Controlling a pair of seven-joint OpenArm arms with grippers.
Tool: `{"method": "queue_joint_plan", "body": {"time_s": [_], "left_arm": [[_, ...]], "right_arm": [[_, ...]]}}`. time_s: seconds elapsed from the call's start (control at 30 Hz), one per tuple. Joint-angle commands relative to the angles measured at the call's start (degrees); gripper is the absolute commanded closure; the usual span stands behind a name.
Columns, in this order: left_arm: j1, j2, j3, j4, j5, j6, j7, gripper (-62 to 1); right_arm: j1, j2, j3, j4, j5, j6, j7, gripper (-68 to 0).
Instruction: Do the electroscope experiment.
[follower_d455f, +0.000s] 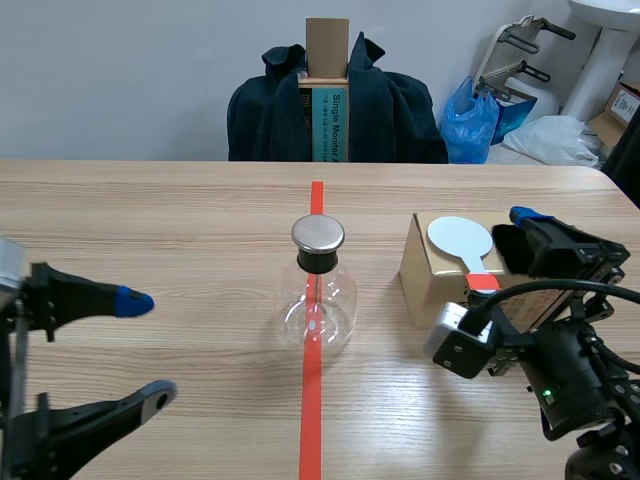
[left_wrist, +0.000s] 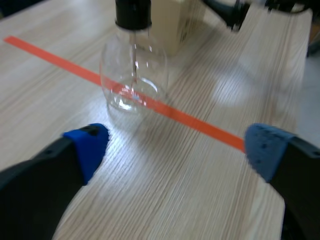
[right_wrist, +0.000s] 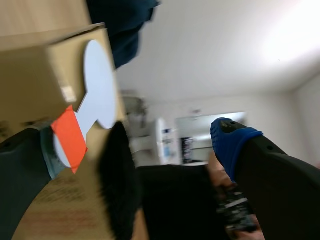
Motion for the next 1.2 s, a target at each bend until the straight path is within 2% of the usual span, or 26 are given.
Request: {"method": "queue_joint_plan", "body": {"time_s": [0.0, 0.17, 0.3, 0.4, 0.5, 0.63, 0.83, 1.0, 1.1, 1.17], "left_arm": [[2.99, -1.27, -2.58, 1.70, -0.98, -0.09, -1.97, -62.3], [14.14, -4.72, -10.69, 6.86, -0.96, 0.00, -5.29, -62.3], [20.55, -4.85, -15.69, 7.48, -0.98, 0.83, -7.63, -62.3], [24.22, -4.85, -18.32, 7.54, -0.98, 0.90, -9.27, -62.3], [25.81, -4.83, -19.50, 7.56, -0.98, 2.05, -10.12, -62.3], [25.77, -4.85, -19.50, 7.56, -0.98, 3.26, -9.90, -62.3], [25.77, -4.28, -19.50, 7.56, -0.98, 3.41, -9.92, -62.3], [25.79, -4.22, -19.50, 7.56, -1.90, 3.41, -9.90, -62.3], [25.79, -4.22, -19.50, 7.56, -2.49, 3.41, -9.88, -62.3], [25.79, -4.22, -19.50, 7.56, -2.49, 3.41, -9.88, -62.3]], "right_arm": [[-2.78, 1.42, 0.33, 4.13, 0.87, -0.85, -1.05, -53.3], [-8.94, 3.02, 1.79, 13.00, 0.90, 0.68, -2.84, -51.2], [-12.76, 3.96, 1.99, 14.49, 0.96, 1.14, -4.04, -51.2], [-13.25, 4.11, 2.05, 14.49, 2.45, 3.15, -6.08, -51.2], [-13.07, 4.28, 2.05, 14.45, 4.00, 5.40, -8.15, -51.2], [-12.94, 4.39, 2.05, 14.45, 3.50, 9.29, -10.19, -51.2], [-14.71, 5.22, 2.05, 14.45, 4.15, 13.49, -14.14, -51.2], [-15.82, 8.24, 2.05, 15.47, 12.07, 13.55, -14.67, -51.2], [-15.98, 12.55, 2.05, 18.64, 20.76, 14.58, -14.67, -51.2], [-15.98, 16.44, 2.23, 21.79, 28.85, 16.15, -14.64, -51.2]]}}
